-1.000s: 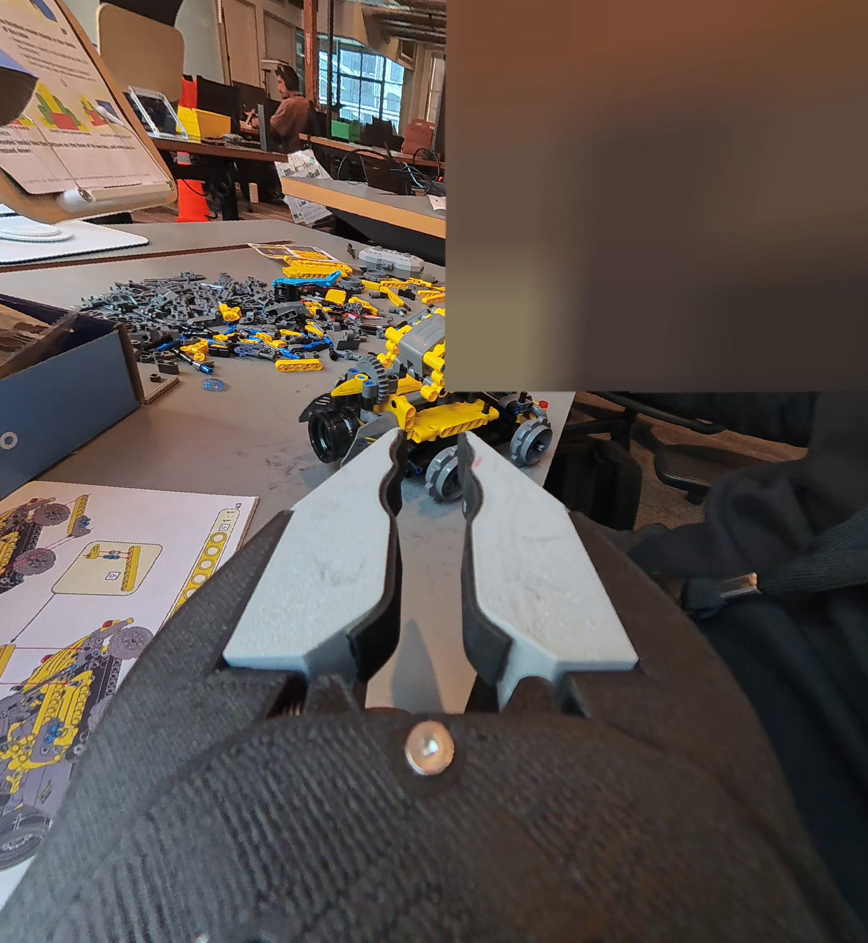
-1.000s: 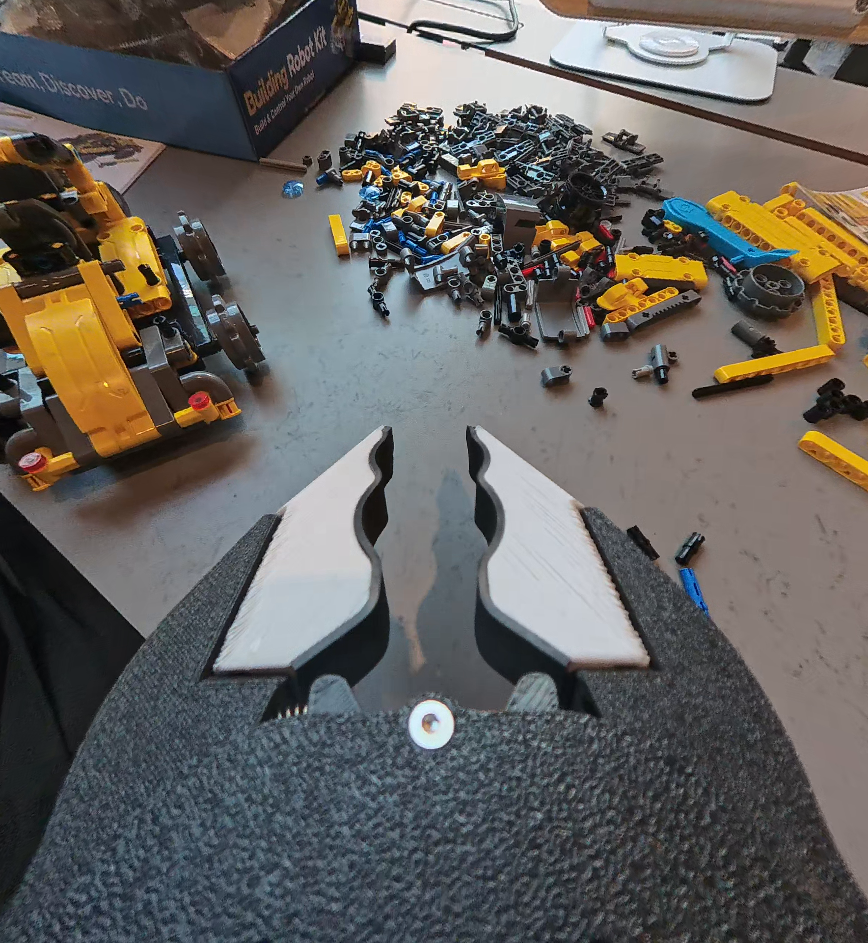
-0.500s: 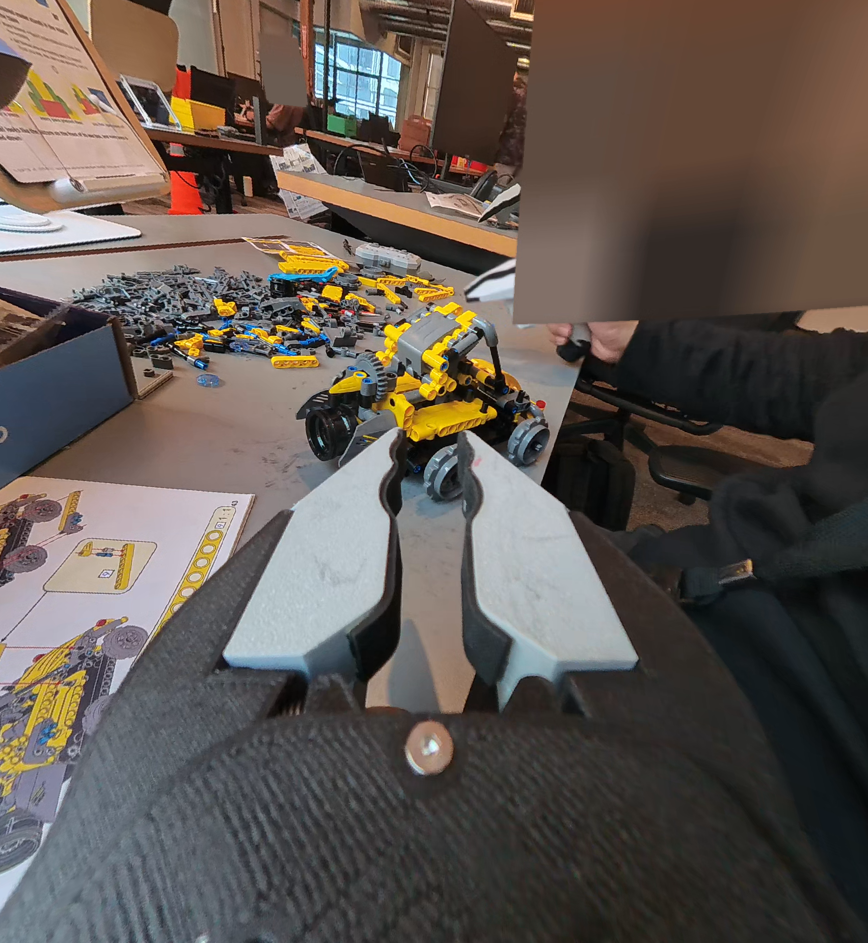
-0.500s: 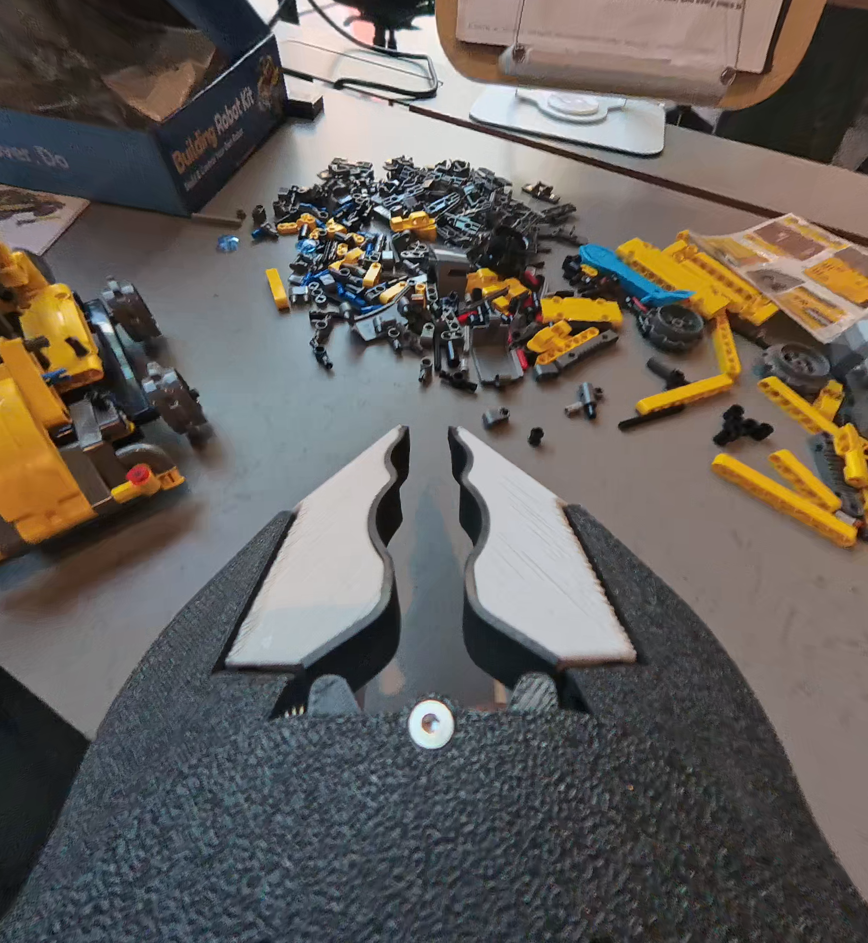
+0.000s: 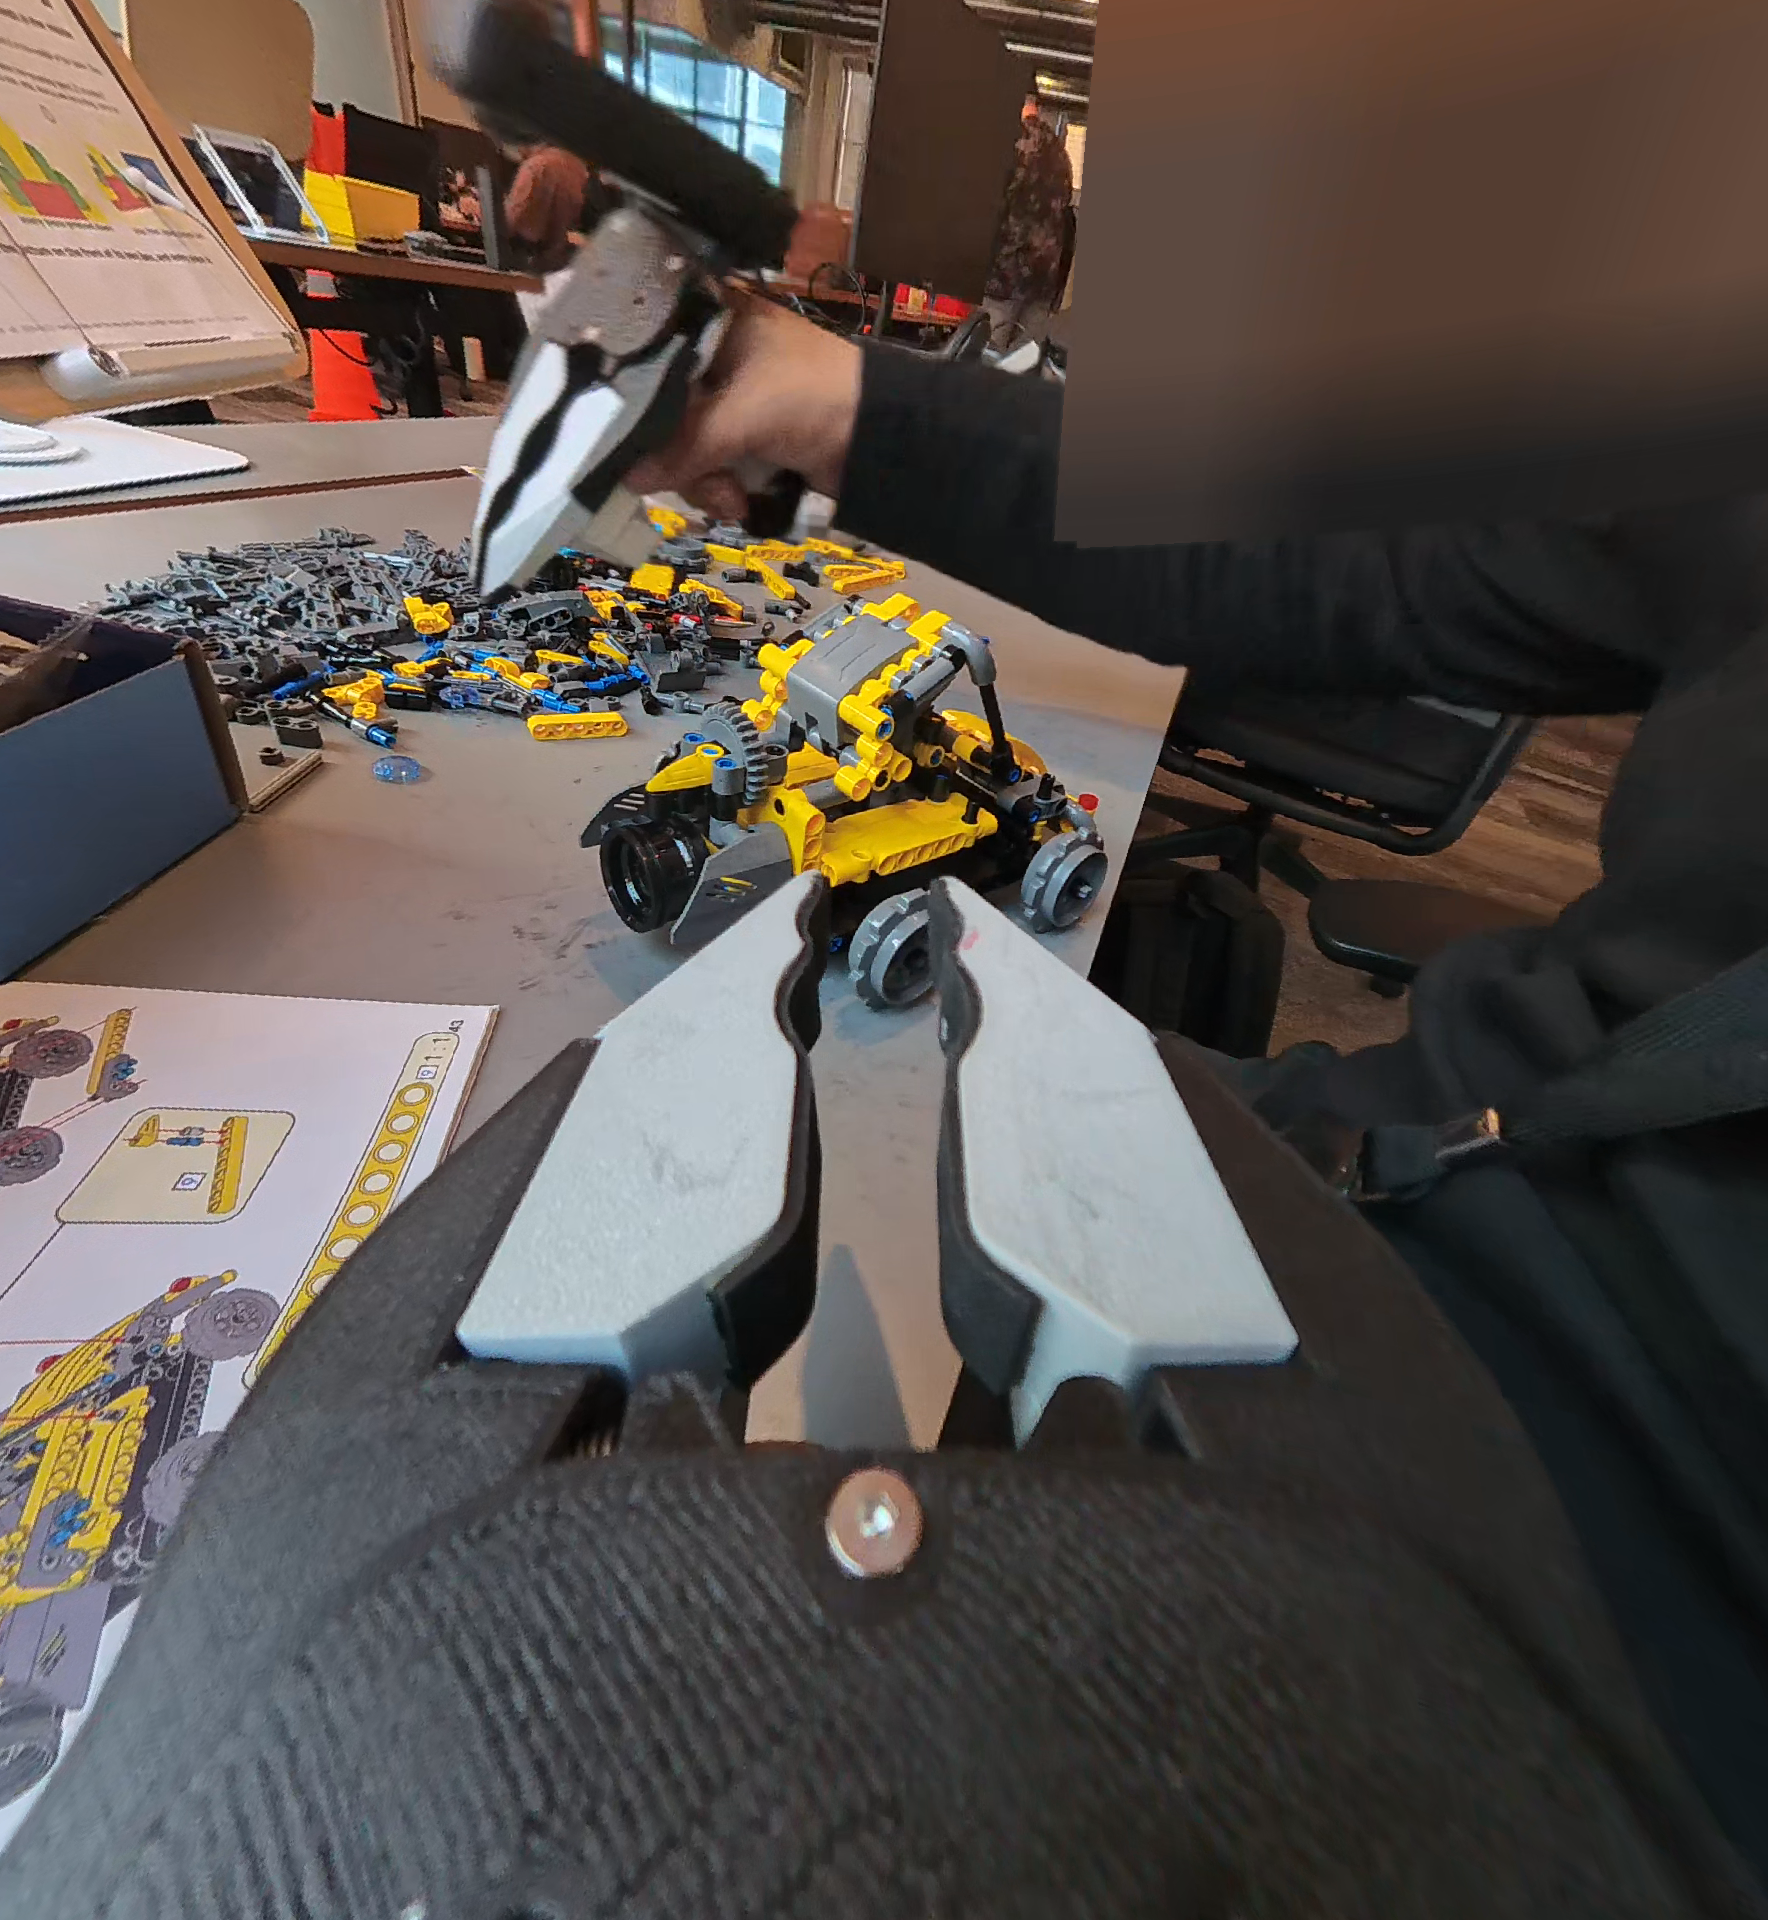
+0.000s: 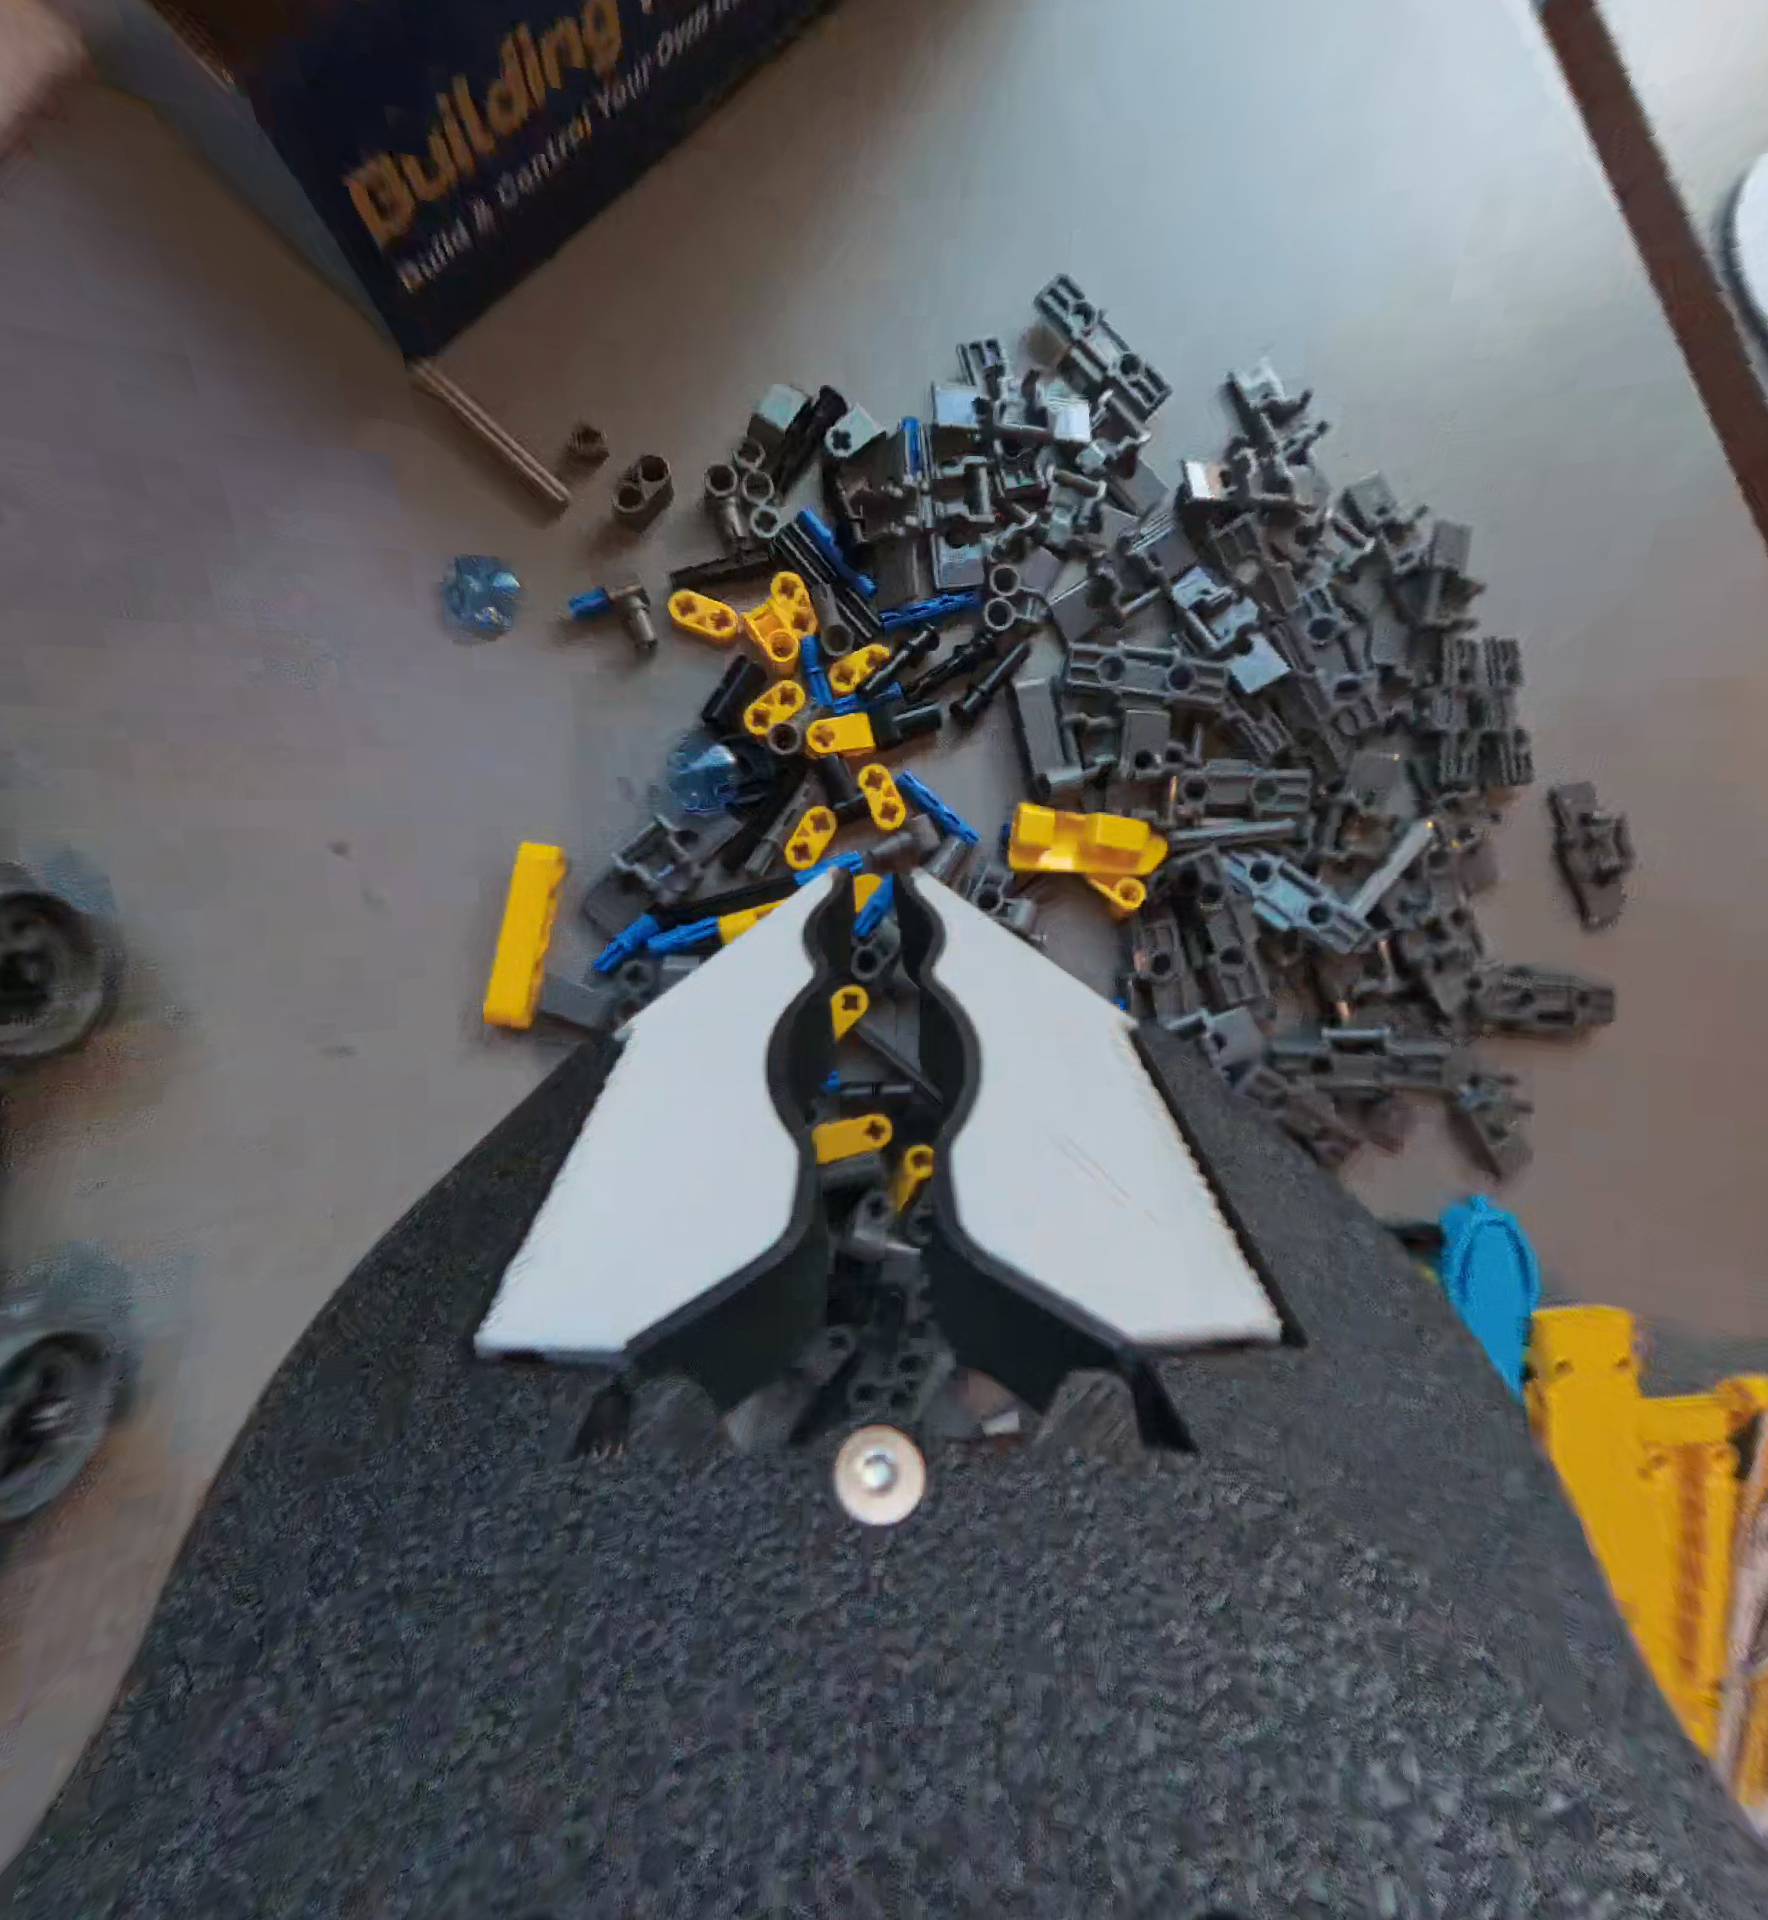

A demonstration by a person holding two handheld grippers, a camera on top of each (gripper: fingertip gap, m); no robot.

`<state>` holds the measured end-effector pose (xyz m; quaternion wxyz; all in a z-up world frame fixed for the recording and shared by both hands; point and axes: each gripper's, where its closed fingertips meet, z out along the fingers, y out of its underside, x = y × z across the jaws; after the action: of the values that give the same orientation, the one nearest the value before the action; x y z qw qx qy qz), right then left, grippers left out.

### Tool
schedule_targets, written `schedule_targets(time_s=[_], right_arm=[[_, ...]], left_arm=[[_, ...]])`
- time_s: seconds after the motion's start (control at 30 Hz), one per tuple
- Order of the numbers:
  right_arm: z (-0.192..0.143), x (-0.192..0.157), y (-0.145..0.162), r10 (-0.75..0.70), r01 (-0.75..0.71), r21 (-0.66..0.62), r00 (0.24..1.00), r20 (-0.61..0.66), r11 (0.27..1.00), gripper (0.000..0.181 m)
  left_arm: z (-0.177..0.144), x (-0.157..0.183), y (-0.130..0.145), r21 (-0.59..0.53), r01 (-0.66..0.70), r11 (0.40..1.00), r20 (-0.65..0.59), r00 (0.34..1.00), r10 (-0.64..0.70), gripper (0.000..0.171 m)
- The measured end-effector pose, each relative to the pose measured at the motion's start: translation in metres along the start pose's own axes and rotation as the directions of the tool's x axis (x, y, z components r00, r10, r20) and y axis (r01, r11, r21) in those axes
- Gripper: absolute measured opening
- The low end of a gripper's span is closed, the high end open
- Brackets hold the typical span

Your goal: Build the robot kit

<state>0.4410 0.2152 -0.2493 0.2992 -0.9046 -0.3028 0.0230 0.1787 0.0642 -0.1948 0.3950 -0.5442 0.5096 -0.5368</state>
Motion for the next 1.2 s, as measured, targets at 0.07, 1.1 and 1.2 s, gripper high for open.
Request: schedule_targets(time_s=[0.07,1.1,1.2], right_arm=[[0.013,0.01,-0.003,-0.096,0.098,-0.084,0.995,0.019,0.992,0.006],[0.015,0.005,-0.016,-0.289,0.321,-0.151,0.936,0.201,0.935,0.004],[-0.025,0.008,-0.018,-0.247,0.259,-0.092,0.962,0.117,0.962,0.004]], left_arm=[[0.0,0.0,0.001,-0.007,0.01,1.0,-0.009,1.0,-0.01,0.016],[-0.001,0.001,-0.001,0.005,0.03,1.0,-0.03,0.999,-0.029,0.016],[-0.001,0.0,-0.001,0.005,0.036,0.999,-0.033,0.999,-0.036,0.016]])
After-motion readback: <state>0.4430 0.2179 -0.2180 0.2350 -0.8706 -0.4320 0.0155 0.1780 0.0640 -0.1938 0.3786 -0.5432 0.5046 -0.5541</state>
